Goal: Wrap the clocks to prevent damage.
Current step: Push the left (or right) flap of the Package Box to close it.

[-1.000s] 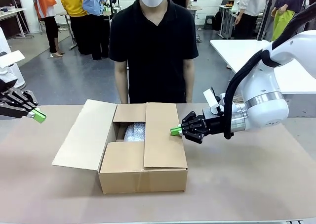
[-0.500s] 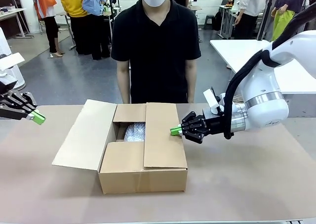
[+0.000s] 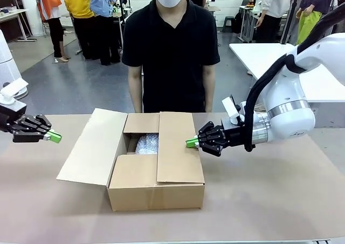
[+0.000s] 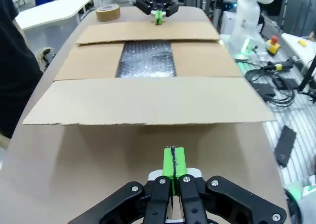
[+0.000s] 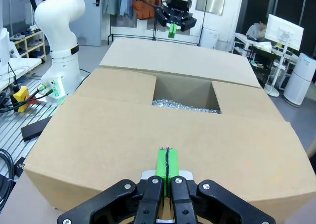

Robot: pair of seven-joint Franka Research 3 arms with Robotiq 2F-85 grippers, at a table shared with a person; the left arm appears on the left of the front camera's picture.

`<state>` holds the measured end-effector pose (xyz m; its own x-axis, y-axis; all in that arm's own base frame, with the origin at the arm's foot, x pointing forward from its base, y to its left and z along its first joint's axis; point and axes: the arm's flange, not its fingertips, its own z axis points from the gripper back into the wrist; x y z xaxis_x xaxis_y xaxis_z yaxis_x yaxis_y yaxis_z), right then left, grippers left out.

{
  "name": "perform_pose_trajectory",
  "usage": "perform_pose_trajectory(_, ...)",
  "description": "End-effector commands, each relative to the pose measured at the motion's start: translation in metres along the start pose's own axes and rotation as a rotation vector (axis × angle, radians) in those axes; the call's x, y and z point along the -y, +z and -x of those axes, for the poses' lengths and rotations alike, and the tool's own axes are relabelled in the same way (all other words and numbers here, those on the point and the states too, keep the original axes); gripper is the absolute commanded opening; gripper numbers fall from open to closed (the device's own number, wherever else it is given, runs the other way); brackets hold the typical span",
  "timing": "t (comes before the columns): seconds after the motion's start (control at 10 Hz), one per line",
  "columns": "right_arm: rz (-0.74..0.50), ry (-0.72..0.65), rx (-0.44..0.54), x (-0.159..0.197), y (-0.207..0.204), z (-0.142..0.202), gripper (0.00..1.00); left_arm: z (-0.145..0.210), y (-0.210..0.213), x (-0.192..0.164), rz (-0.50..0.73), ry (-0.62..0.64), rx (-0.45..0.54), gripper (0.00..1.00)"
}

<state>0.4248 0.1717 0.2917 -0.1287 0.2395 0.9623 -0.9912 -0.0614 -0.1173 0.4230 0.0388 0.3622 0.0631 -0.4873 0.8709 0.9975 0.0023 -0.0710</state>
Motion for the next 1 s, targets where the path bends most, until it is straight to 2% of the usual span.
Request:
perform_pose_trajectory(0.0,0.002,-0.003,-0.005,-0.001,-0.001,0.003,0.01,0.016,-0.016,-0.003,-0.093,-0.097,0.007,0.0)
perform_pose_trajectory(0.2,0.002,-0.003,-0.005,-0.001,-0.001,0.003,0.01,0.028,-0.024,-0.012,-0.098,-0.126,0.057,0.0)
perform_pose_trajectory(0.3,0.002,-0.003,-0.005,-0.001,-0.001,0.003,0.01,0.034,-0.031,-0.013,-0.084,-0.099,0.054,0.0)
perform_pose_trajectory(0.5,0.002,-0.003,-0.005,-0.001,-0.001,0.003,0.01,0.036,-0.05,-0.023,0.006,-0.045,0.054,0.0)
perform_pose_trajectory(0.7,0.002,-0.003,-0.005,-0.001,-0.001,0.003,0.01,0.039,-0.075,-0.026,0.04,-0.04,0.022,0.0)
perform_pose_trajectory(0.9,0.002,-0.003,-0.005,-0.001,-0.001,0.003,0.01,0.029,-0.095,-0.036,0.094,-0.031,0.074,0.0)
